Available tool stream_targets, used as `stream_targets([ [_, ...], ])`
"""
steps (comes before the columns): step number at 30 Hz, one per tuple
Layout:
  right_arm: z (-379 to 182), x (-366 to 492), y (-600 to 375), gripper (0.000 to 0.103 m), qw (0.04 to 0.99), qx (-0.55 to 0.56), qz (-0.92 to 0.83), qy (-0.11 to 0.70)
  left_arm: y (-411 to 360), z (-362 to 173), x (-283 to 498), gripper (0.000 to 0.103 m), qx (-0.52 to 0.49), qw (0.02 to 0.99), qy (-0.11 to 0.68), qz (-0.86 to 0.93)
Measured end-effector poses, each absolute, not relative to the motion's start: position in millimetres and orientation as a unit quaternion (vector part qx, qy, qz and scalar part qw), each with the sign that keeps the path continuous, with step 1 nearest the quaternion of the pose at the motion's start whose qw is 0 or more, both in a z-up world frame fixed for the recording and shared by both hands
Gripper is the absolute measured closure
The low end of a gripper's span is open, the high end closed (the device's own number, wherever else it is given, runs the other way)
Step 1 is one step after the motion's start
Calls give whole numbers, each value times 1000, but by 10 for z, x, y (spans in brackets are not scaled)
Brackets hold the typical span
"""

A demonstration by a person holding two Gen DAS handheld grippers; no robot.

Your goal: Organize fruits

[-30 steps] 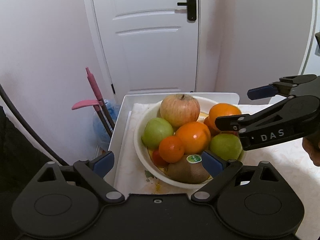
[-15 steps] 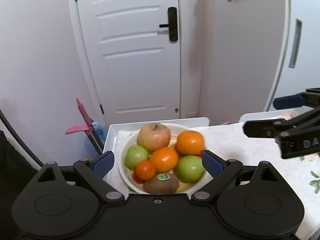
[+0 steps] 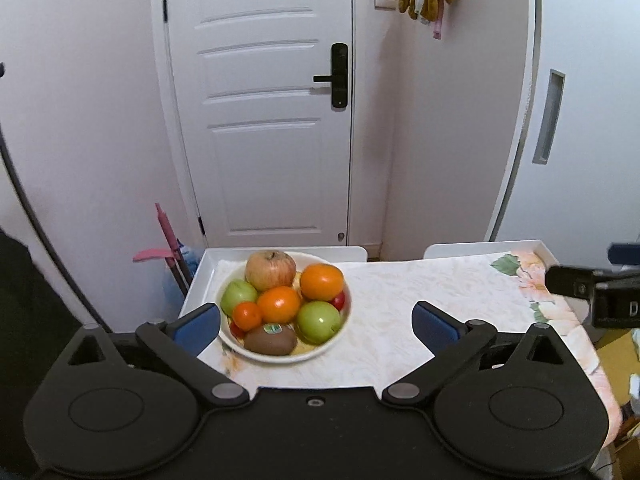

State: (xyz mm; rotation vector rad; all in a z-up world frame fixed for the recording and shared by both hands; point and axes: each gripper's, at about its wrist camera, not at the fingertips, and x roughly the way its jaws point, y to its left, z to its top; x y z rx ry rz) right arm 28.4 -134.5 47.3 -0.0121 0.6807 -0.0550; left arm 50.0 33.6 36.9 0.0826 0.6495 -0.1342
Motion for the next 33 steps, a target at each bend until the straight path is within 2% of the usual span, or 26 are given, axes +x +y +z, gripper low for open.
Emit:
stream_targets([
  [14, 389, -200, -1594, 0, 936, 9, -71, 346, 94, 373, 68, 0, 51, 948, 307, -62],
  [33, 387, -195, -1545, 0, 934, 21, -72, 350, 155, 408, 45, 0, 53, 950, 302, -59],
])
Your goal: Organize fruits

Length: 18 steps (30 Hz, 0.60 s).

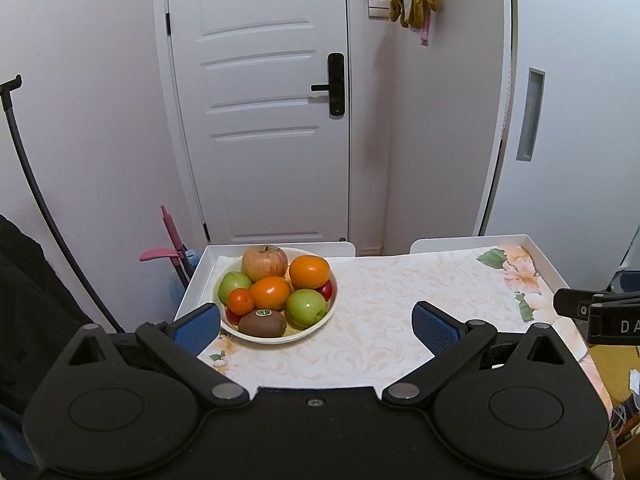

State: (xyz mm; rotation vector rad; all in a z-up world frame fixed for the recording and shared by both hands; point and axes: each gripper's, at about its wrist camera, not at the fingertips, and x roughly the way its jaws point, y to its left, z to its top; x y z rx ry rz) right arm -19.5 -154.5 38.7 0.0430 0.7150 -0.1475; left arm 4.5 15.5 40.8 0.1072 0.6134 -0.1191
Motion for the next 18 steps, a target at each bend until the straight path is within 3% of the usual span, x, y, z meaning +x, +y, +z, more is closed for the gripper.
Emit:
stream_targets([
  [18, 333, -114, -1521, 0, 927, 27, -81, 364, 160, 337, 131, 0, 52, 945, 317, -62],
])
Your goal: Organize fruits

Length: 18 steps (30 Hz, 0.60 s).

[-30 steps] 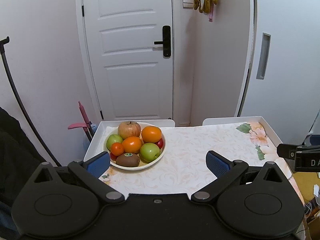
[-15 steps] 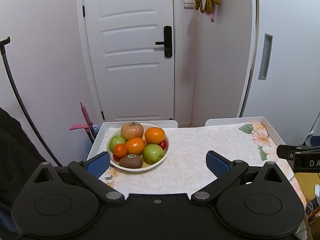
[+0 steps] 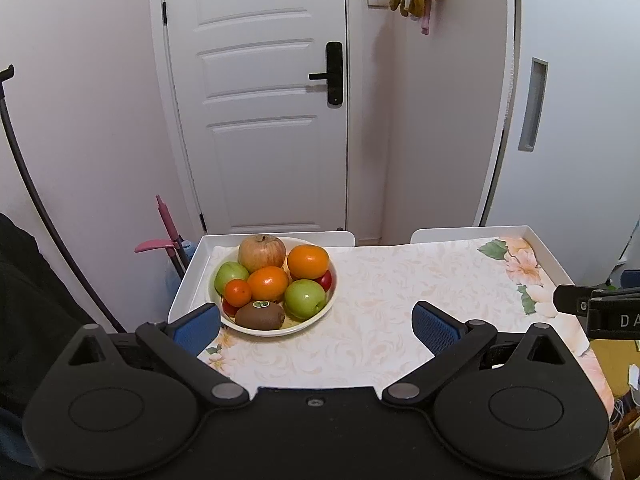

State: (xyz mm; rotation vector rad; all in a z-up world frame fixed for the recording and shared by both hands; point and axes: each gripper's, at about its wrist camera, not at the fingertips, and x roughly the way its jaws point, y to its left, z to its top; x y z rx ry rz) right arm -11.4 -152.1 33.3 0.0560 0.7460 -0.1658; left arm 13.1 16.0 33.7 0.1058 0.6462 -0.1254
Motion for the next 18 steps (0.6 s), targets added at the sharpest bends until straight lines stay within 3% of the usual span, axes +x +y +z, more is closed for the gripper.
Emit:
stream_targets([
  [18, 322, -95, -1517, 0, 927, 28, -80, 365, 159, 322, 171, 0, 51, 944, 319, -62],
])
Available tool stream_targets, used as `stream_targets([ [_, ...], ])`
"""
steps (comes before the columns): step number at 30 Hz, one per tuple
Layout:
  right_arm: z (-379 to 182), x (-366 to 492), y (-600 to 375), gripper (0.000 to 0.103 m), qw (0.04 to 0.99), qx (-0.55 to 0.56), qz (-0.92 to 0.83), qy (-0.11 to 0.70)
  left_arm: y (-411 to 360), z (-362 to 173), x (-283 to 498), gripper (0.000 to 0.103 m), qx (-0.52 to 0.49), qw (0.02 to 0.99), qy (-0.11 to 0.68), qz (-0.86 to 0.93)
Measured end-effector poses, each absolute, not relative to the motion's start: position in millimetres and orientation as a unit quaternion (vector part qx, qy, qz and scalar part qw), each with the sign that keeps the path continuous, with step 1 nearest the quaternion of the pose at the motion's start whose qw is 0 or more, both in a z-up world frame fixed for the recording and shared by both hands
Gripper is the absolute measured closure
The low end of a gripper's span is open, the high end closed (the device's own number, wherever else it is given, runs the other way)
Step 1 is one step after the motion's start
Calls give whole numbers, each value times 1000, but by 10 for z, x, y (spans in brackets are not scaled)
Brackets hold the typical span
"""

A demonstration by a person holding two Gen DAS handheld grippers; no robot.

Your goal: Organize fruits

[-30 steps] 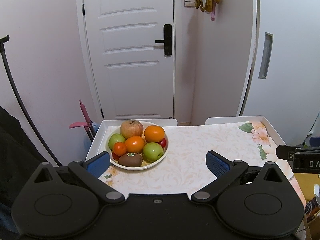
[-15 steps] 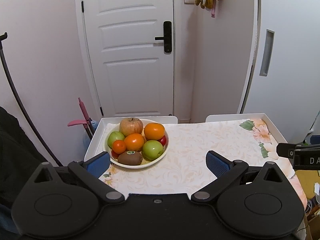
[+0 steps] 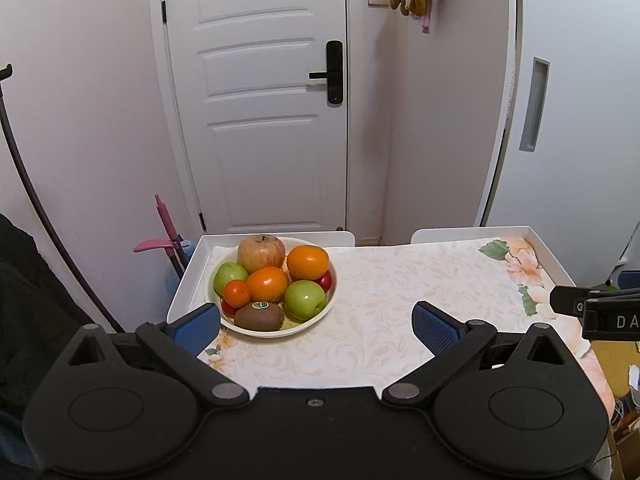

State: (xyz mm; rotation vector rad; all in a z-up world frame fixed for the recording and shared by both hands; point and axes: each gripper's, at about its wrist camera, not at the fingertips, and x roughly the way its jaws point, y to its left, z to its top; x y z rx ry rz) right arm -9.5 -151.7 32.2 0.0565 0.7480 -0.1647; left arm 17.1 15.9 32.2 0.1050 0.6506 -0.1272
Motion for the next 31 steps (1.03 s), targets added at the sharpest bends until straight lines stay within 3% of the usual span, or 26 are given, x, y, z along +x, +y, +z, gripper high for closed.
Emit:
stream_targets([
  [31, 256, 69, -1494, 0, 922, 32, -85, 377, 177, 286, 354, 0, 44, 943, 323, -64],
])
